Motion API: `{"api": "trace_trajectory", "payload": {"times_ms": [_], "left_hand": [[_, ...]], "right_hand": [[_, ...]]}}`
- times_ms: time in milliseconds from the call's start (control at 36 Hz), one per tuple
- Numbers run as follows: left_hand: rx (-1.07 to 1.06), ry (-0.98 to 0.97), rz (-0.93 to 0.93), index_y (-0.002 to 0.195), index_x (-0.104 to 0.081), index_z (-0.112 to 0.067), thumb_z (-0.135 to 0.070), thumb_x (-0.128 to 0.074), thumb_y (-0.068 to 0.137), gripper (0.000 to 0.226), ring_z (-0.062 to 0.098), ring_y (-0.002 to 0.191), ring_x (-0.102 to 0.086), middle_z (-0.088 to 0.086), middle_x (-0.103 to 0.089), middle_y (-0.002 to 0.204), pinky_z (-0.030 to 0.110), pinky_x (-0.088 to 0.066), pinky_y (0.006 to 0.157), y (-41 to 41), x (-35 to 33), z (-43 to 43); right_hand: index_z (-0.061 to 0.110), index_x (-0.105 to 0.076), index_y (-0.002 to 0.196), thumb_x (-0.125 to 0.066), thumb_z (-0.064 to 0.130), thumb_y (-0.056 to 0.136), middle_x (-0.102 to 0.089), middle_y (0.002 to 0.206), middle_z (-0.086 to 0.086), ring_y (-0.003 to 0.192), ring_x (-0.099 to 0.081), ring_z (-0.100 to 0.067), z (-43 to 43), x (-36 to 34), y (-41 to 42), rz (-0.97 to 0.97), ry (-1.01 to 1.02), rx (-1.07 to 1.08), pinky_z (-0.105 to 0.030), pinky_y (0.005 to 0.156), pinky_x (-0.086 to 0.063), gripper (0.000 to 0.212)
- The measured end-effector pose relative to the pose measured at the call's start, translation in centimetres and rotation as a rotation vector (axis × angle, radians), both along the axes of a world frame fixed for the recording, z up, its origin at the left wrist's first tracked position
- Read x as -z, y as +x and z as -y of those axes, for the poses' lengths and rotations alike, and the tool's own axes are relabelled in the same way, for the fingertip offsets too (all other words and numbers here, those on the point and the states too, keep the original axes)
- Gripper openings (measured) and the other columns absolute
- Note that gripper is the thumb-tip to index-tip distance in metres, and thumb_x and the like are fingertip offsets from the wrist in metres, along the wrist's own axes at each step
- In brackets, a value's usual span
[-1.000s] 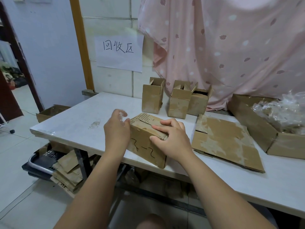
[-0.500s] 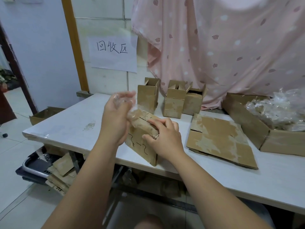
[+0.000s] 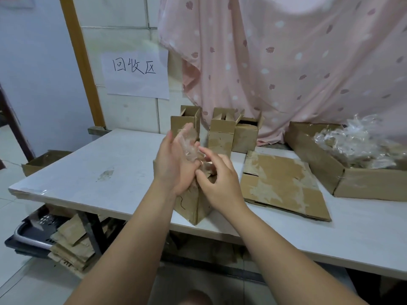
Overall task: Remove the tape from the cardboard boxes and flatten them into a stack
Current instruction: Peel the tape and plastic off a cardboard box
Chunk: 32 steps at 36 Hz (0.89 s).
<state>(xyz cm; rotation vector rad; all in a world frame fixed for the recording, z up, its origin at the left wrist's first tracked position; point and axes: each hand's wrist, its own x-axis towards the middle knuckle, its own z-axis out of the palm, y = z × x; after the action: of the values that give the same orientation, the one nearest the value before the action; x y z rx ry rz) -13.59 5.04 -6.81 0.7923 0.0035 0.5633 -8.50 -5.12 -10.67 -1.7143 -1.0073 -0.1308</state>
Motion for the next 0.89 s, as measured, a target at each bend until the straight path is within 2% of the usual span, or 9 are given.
{"api": "trace_trajectory", "payload": {"times_ms": [83,167,278,361,500,583,667,806,889], "left_hand": [[0.093,-0.003,-0.048,0.122,-0.053,-0.011,-0.03,-0.027,0.099,0.04,0.022,0.073,-0.062,0.004,-0.062,0.092,0.04,-0.047,0.069,0.3,-0.1,0.6],[0.052,0.012,-0.09,0.138,-0.041,-0.009,-0.014,-0.034,0.098,0.041,0.021,0.081,-0.067,0.011,-0.057,0.127,0.041,-0.055,0.076,0.7,-0.2,1.2],[-0.056,0.085,-0.15,0.15,-0.012,-0.03,0.003,-0.04,0.095,0.07,0.018,0.081,-0.067,0.024,-0.041,0.142,0.029,-0.05,0.071,1.0,0.1,1.4],[-0.051,0.219,-0.186,0.15,-0.008,-0.033,0.005,-0.043,0.095,0.076,0.021,0.093,-0.068,0.02,-0.041,0.143,0.028,-0.053,0.075,1.2,0.1,1.9],[-0.059,0.422,-0.252,0.148,-0.021,-0.026,0.003,-0.048,0.093,0.068,0.025,0.124,-0.052,0.012,-0.042,0.145,0.042,-0.036,0.109,1.4,0.0,2.0],[-0.054,0.428,-0.297,0.148,-0.023,-0.019,0.003,-0.05,0.093,0.065,0.023,0.119,-0.057,0.009,-0.051,0.139,0.035,-0.044,0.101,1.5,-0.1,2.0],[-0.084,0.426,-0.352,0.147,-0.027,-0.016,-0.004,-0.059,0.09,0.067,0.022,0.103,-0.064,0.014,-0.063,0.121,0.03,-0.052,0.087,1.8,-0.1,2.5],[-0.09,0.487,-0.398,0.124,-0.056,-0.009,-0.024,-0.063,0.089,0.039,0.025,0.094,-0.066,0.015,-0.07,0.102,0.032,-0.056,0.078,2.1,-0.1,2.8],[-0.095,0.607,-0.413,0.104,-0.069,-0.011,-0.052,-0.054,0.078,0.051,0.017,0.094,-0.068,0.008,-0.073,0.099,0.023,-0.052,0.076,2.1,-0.2,3.3]], "right_hand": [[0.037,-0.05,0.129,-0.061,0.02,0.089,-0.054,0.104,0.006,0.083,-0.054,0.001,-0.1,-0.3,0.7,-0.086,0.018,0.034,-0.003,0.072,-0.039,0.045],[0.038,-0.055,0.12,-0.064,0.012,0.086,-0.06,0.092,0.005,0.066,-0.054,0.001,-0.1,-0.7,1.7,-0.184,0.052,0.041,-0.007,0.069,-0.042,0.044],[0.034,-0.065,0.088,-0.059,0.008,0.087,-0.067,0.083,0.015,0.08,-0.062,-0.003,0.0,-1.0,2.5,-0.273,0.095,0.068,-0.024,0.081,-0.051,0.027],[0.03,-0.069,0.08,-0.057,0.006,0.087,-0.068,0.075,0.008,0.071,-0.064,-0.007,0.1,-1.5,3.1,-0.422,0.23,0.112,-0.027,0.069,-0.053,0.027],[0.013,-0.069,0.088,-0.048,-0.008,0.088,-0.068,0.087,-0.008,0.074,-0.066,-0.011,0.6,-3.2,3.1,-0.869,0.486,-0.127,-0.024,0.076,-0.055,0.03],[0.013,-0.066,0.111,-0.055,0.001,0.088,-0.067,0.102,-0.007,0.094,-0.063,-0.016,1.0,-3.2,3.0,-0.954,0.415,-0.288,-0.026,0.086,-0.052,0.027],[0.015,-0.058,0.124,-0.059,0.011,0.092,-0.064,0.101,0.001,0.08,-0.064,-0.007,1.1,-2.9,3.0,-0.821,0.299,-0.331,-0.021,0.075,-0.051,0.032],[0.005,-0.063,0.111,-0.063,0.012,0.088,-0.067,0.075,0.002,0.066,-0.064,-0.006,1.9,-2.9,3.7,-0.866,0.411,-0.341,-0.019,0.067,-0.052,0.024],[0.004,-0.064,0.093,-0.062,0.0,0.086,-0.071,0.072,-0.001,0.067,-0.068,-0.007,2.9,-3.2,4.4,-1.046,0.539,-0.344,-0.016,0.065,-0.054,0.009]]}}
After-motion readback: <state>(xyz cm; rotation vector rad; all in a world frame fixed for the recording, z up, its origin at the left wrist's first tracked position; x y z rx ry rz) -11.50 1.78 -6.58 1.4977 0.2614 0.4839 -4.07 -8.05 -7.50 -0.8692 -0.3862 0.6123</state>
